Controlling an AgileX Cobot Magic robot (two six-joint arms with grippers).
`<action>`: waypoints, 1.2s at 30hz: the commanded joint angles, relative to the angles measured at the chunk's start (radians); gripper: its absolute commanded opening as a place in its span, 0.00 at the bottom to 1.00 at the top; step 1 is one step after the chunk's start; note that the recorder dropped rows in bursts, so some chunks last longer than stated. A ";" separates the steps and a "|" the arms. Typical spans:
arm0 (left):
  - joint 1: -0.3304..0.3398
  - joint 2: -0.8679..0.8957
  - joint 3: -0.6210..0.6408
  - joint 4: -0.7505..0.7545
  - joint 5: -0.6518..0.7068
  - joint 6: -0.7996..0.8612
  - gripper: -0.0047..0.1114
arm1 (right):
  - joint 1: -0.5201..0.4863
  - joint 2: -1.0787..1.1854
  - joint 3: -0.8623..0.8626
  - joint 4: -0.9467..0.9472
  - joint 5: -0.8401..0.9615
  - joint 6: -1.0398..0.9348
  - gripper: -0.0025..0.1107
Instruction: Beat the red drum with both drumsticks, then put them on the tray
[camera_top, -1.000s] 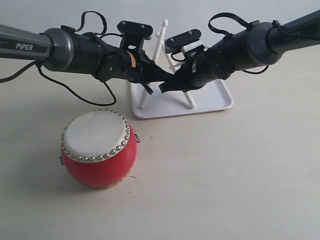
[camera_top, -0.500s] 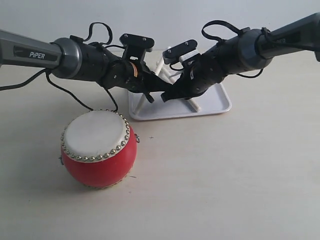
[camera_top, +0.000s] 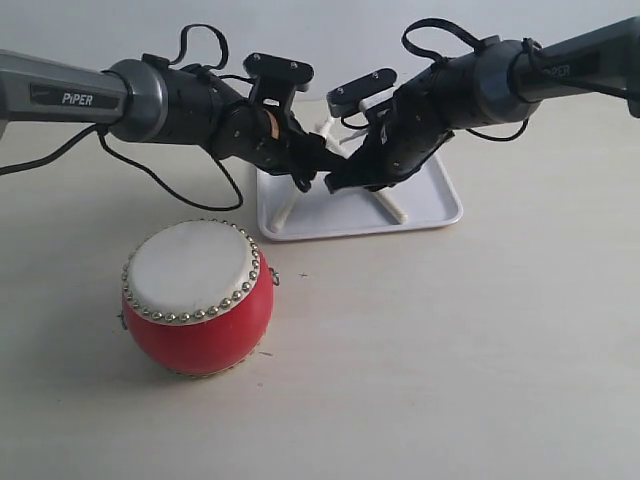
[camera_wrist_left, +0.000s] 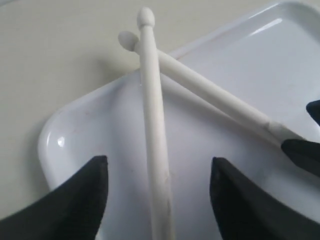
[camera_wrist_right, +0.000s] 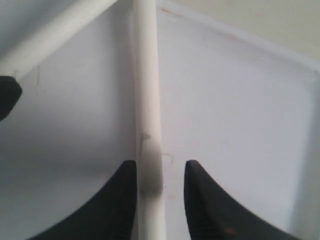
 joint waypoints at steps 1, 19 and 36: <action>0.001 -0.010 -0.030 0.010 0.014 0.002 0.56 | -0.002 -0.041 -0.035 0.003 0.067 -0.003 0.35; -0.008 -0.343 -0.026 0.007 0.187 -0.011 0.04 | 0.000 -0.274 -0.087 0.287 0.324 -0.251 0.02; -0.153 -1.100 0.432 0.234 0.008 -0.182 0.04 | 0.000 -0.851 0.111 0.635 0.298 -0.449 0.02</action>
